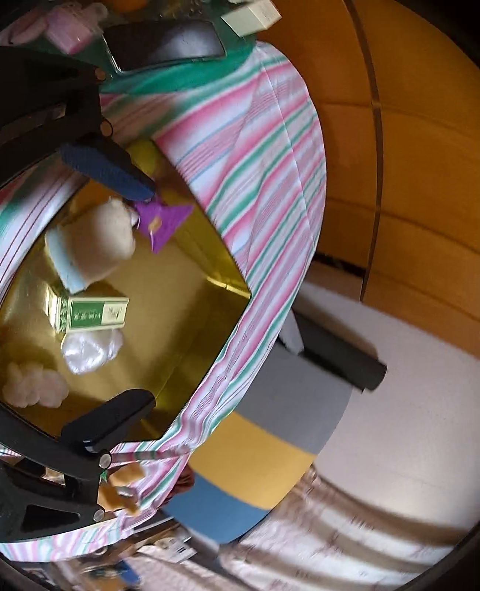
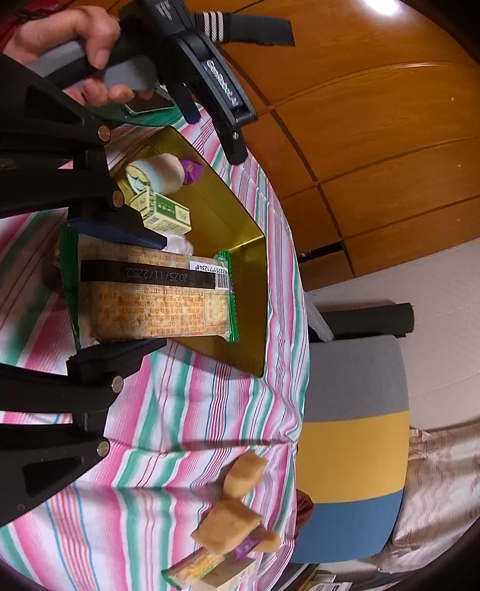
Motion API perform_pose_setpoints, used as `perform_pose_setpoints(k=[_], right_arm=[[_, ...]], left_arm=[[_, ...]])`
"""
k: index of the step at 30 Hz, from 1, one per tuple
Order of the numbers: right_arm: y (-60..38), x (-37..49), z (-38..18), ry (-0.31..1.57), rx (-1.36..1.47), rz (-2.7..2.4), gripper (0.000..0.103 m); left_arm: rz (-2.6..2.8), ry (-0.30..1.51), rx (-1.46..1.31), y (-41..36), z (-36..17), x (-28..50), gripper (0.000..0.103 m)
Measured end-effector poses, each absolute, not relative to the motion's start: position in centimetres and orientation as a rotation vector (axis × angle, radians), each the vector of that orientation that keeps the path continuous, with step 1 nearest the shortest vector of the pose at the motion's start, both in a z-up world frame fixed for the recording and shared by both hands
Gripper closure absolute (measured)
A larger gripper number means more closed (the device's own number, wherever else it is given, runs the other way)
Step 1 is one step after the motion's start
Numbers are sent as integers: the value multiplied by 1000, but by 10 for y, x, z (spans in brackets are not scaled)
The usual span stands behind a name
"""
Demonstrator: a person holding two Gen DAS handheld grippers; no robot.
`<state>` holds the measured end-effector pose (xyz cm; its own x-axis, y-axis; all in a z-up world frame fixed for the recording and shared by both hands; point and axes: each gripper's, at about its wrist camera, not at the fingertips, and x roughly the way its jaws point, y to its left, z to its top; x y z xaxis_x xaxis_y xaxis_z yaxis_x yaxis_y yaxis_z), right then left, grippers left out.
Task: Organize objects
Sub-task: 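Open both grippers over the gold tray to drop the wrapped ball and cracker packet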
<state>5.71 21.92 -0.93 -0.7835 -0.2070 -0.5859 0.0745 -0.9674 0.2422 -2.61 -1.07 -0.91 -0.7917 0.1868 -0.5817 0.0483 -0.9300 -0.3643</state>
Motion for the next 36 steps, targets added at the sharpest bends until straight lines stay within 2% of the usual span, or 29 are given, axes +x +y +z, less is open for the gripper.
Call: perform_pose_setpoints(k=[7,22,36], right_arm=[[204,12,-16,-182,1059,-2811,57],[197,-43,-38,-63,1228,-2811,55],[228,-2,-17,-303,1091,-2875,50]], left_arm=[[2867,-603,-1006,-17,-6,-25,0],[2845,-583,-1037,-10,-7,-22,0],[2769,-538,-1063,11,-13,-17,0]])
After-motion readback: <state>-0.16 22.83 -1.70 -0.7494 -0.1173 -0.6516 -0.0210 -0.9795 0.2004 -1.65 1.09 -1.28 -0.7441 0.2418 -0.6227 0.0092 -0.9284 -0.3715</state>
